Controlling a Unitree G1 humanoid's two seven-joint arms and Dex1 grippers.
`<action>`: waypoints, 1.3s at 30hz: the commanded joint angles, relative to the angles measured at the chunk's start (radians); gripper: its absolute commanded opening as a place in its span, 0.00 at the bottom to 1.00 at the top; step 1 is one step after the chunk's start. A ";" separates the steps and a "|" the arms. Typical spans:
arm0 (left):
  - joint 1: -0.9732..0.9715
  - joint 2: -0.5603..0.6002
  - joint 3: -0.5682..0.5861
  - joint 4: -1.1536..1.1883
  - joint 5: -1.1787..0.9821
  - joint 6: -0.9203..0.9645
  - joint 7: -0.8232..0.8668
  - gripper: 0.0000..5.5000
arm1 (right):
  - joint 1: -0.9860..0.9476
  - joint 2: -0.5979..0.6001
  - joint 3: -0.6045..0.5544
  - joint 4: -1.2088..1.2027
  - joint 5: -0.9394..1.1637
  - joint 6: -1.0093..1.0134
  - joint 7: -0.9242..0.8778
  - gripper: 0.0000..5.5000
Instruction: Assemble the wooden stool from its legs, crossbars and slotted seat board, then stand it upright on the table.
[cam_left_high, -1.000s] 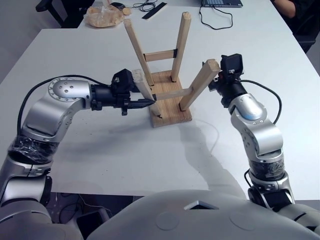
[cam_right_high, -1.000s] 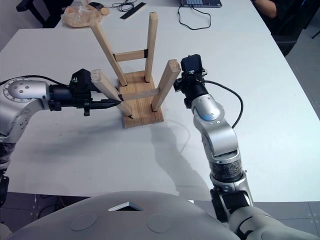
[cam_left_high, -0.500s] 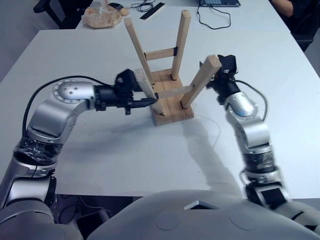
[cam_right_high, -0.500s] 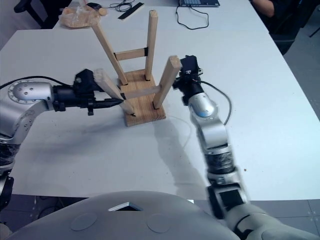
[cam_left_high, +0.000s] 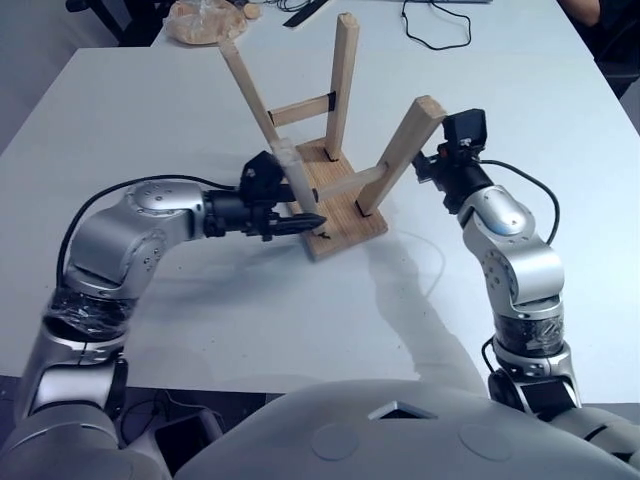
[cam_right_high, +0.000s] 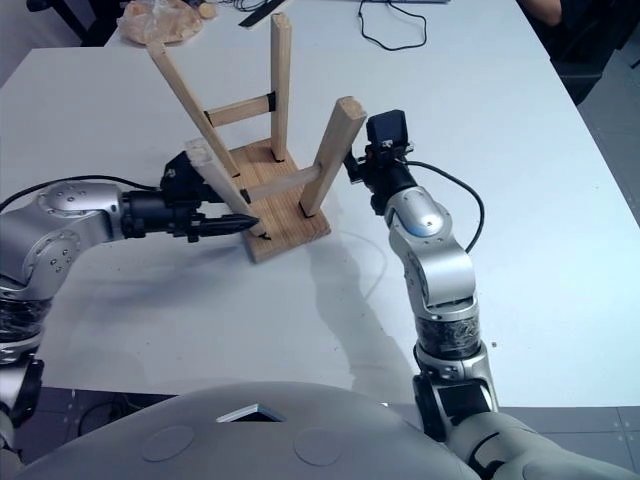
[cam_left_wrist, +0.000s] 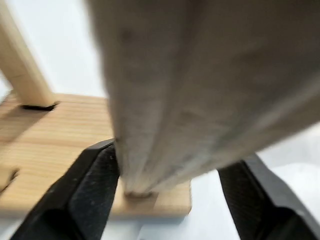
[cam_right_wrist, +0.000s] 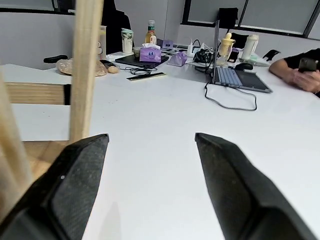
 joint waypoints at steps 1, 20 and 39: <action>-0.015 -0.101 -0.004 -0.129 -0.147 0.073 0.030 0.59 | 0.042 -0.063 -0.026 0.090 -0.012 -0.091 0.074 0.58; 0.475 0.160 0.109 -0.109 0.158 -0.330 -0.109 0.59 | 0.148 -0.195 -0.107 0.102 -0.012 -0.153 0.222 0.58; -0.293 -0.182 0.165 1.378 0.593 -1.185 0.169 0.59 | 0.276 -0.566 0.137 0.090 -0.082 -0.221 0.726 0.58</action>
